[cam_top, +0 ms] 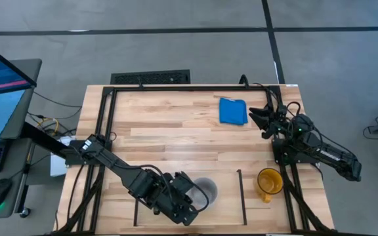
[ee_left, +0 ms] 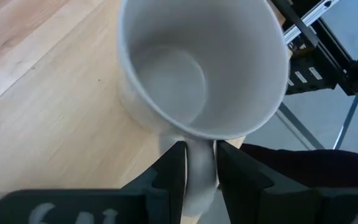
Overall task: Stack small to large cups/mugs on shelf
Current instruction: Put the white mug on the shelf, then adjust the white mug
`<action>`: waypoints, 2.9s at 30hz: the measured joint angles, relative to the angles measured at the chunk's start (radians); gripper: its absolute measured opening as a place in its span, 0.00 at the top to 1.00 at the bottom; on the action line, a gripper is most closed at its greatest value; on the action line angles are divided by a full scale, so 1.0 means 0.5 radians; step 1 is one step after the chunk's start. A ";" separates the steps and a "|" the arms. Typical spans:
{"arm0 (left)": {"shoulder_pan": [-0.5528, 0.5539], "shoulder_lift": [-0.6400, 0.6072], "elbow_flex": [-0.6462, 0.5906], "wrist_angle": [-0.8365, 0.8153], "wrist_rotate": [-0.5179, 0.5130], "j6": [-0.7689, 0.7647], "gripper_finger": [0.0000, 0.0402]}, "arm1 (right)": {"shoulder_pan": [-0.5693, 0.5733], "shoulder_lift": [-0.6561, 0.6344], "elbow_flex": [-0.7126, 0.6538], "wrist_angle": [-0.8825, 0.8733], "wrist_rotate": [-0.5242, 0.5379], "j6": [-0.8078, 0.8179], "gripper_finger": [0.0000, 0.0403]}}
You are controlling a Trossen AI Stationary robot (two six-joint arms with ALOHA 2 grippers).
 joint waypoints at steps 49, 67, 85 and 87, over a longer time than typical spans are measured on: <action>-0.001 -0.038 -0.003 0.081 -0.041 -0.051 0.71 | -0.001 -0.001 0.002 0.006 0.000 0.000 0.52; 0.173 -0.269 -0.002 0.033 -0.868 1.011 0.70 | 0.000 0.012 0.382 0.032 -0.803 0.011 0.52; 0.333 -0.592 -0.170 -0.042 -1.193 1.397 0.70 | 0.000 0.371 0.744 -0.253 -0.898 -0.115 0.52; 0.325 -0.693 -0.290 -0.045 -1.227 1.353 0.70 | 0.000 0.434 0.752 -0.251 -0.898 -0.120 0.52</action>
